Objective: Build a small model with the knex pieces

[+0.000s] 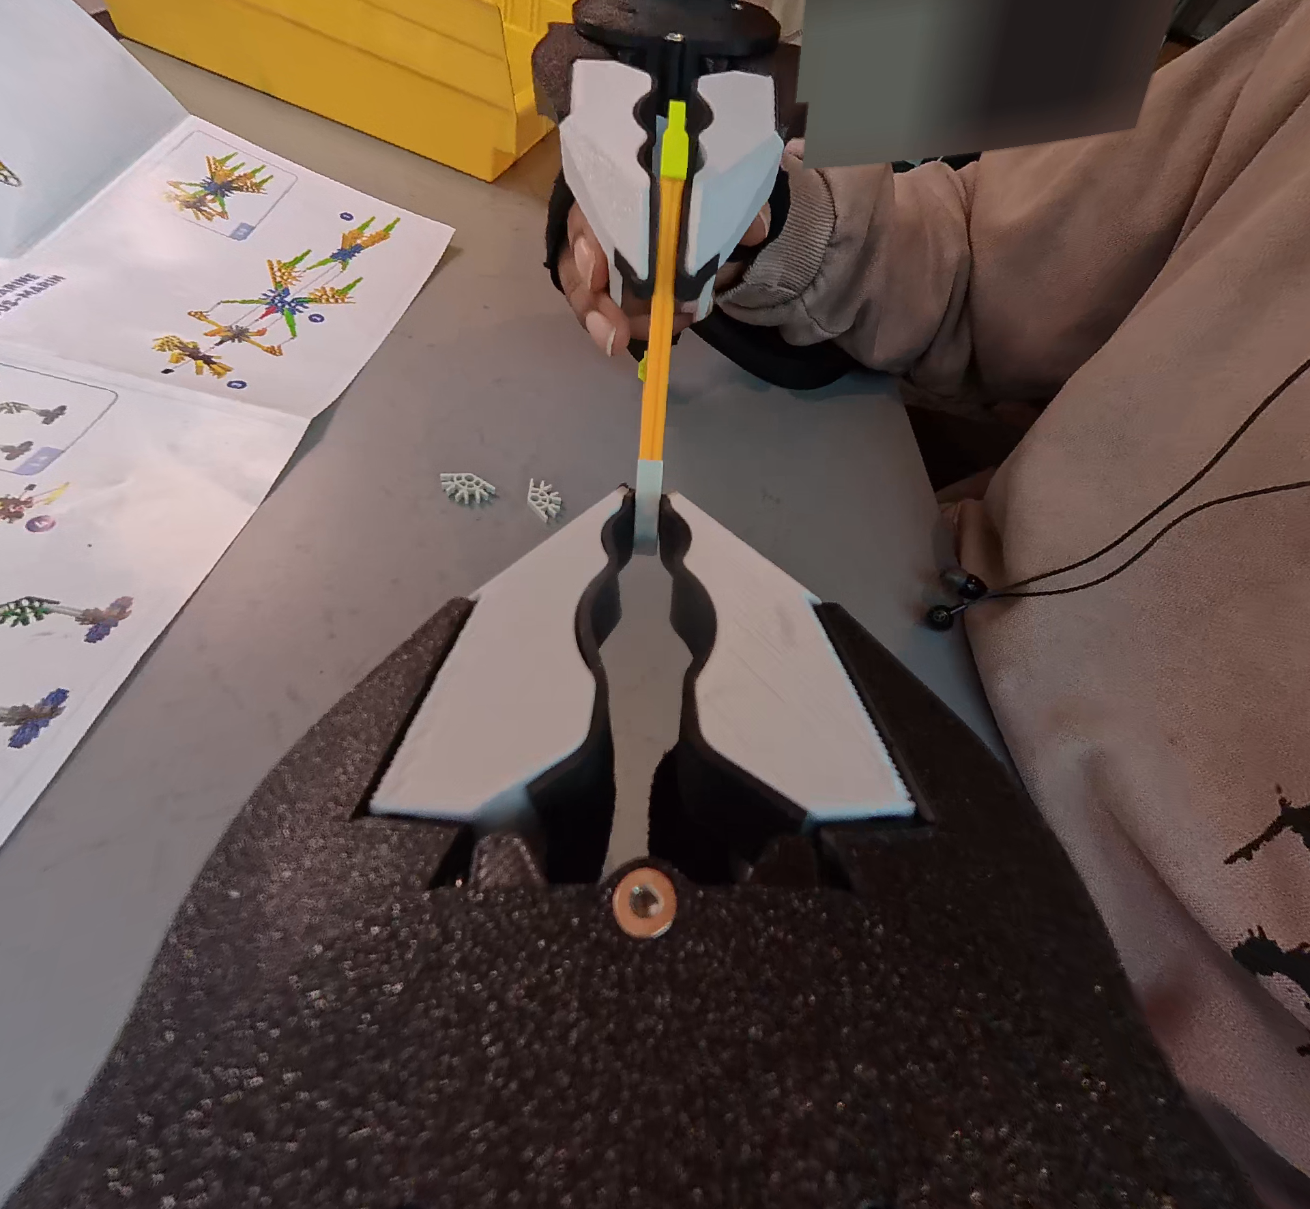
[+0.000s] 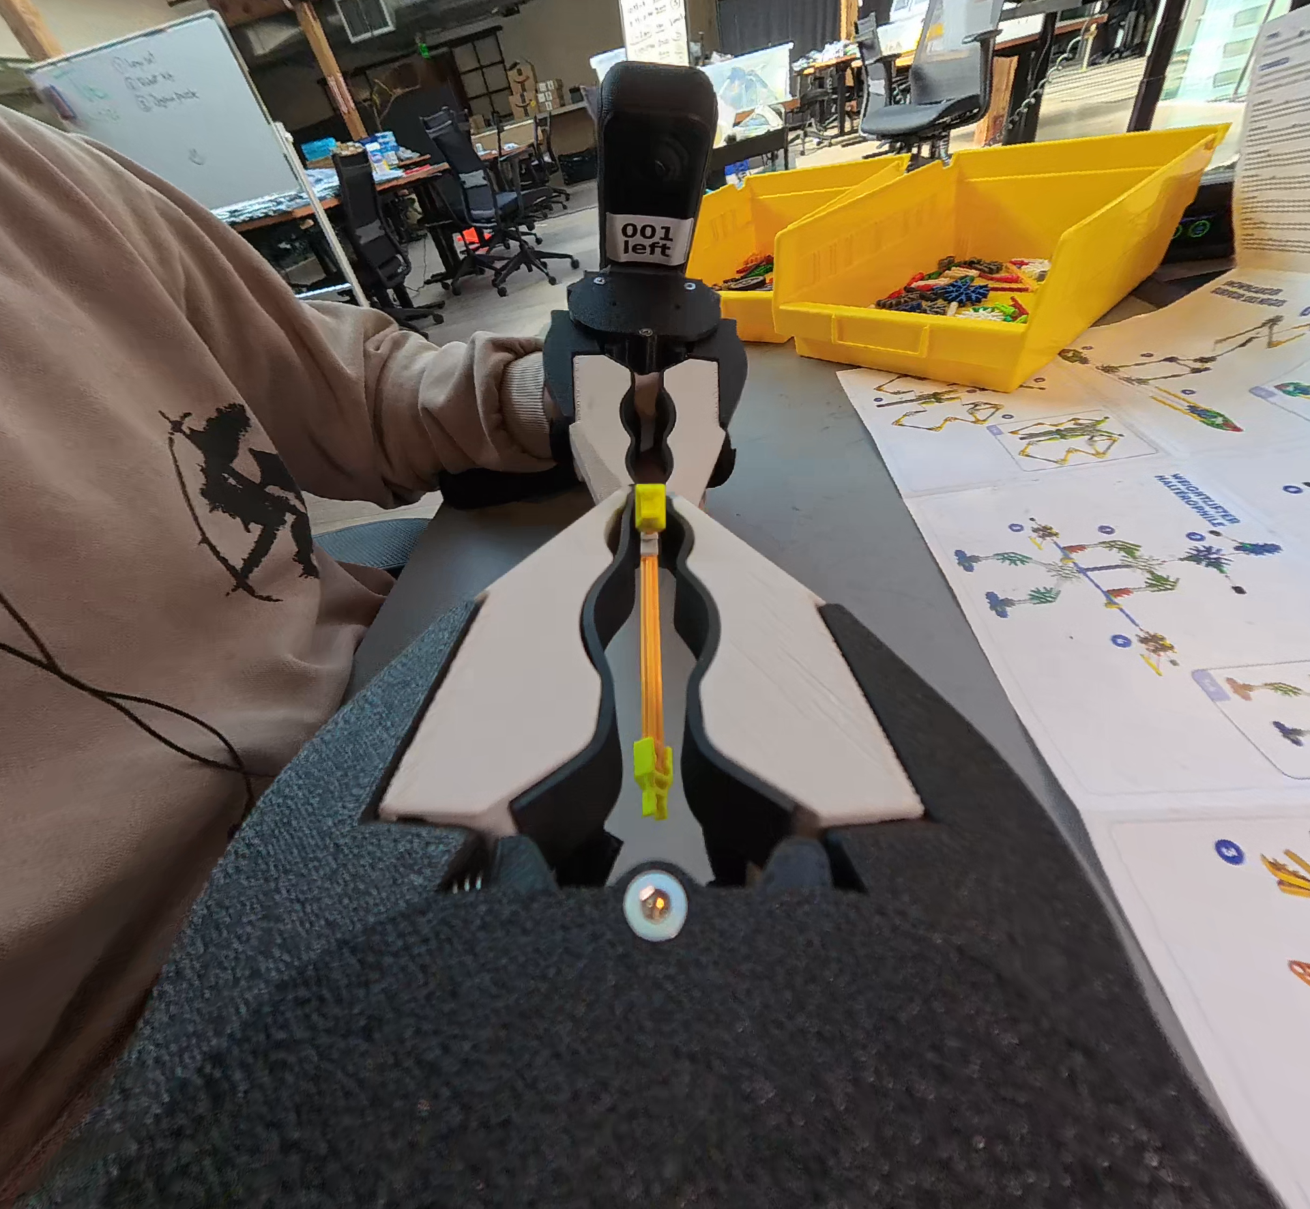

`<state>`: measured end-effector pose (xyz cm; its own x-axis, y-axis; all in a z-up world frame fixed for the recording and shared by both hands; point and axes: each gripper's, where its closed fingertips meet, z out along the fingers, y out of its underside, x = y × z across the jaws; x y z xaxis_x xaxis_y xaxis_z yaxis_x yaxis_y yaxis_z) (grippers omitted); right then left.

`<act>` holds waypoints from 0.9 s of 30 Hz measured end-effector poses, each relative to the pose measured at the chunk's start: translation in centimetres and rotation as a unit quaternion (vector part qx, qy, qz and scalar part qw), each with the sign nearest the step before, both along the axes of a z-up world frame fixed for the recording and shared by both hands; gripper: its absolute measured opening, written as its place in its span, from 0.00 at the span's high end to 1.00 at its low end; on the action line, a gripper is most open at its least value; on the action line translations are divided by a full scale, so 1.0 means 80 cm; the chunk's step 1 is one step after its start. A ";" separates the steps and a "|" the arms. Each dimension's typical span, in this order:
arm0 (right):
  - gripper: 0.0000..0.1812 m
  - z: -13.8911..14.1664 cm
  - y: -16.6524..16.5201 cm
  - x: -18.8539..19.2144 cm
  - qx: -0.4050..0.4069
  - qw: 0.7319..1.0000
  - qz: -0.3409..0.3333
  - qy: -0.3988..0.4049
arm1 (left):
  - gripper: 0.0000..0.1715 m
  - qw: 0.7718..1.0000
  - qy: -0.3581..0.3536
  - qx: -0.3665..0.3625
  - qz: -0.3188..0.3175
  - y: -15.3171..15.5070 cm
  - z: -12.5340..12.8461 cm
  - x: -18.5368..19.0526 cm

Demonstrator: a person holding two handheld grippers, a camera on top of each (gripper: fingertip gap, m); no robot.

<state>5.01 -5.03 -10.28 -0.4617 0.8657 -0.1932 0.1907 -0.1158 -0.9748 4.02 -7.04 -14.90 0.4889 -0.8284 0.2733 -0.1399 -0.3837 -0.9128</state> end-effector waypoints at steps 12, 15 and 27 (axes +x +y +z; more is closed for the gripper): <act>0.98 0.005 0.006 -0.025 0.293 0.939 -0.170 0.060 | 0.95 0.986 -0.077 -0.080 0.121 0.045 -0.008 -0.019; 0.98 0.001 0.006 -0.027 0.354 0.914 -0.185 0.067 | 0.95 0.981 -0.094 -0.107 0.133 0.050 -0.014 -0.017; 0.98 0.043 0.030 -0.018 0.292 0.920 -0.228 0.128 | 0.97 0.978 -0.110 -0.127 0.125 0.050 -0.012 -0.016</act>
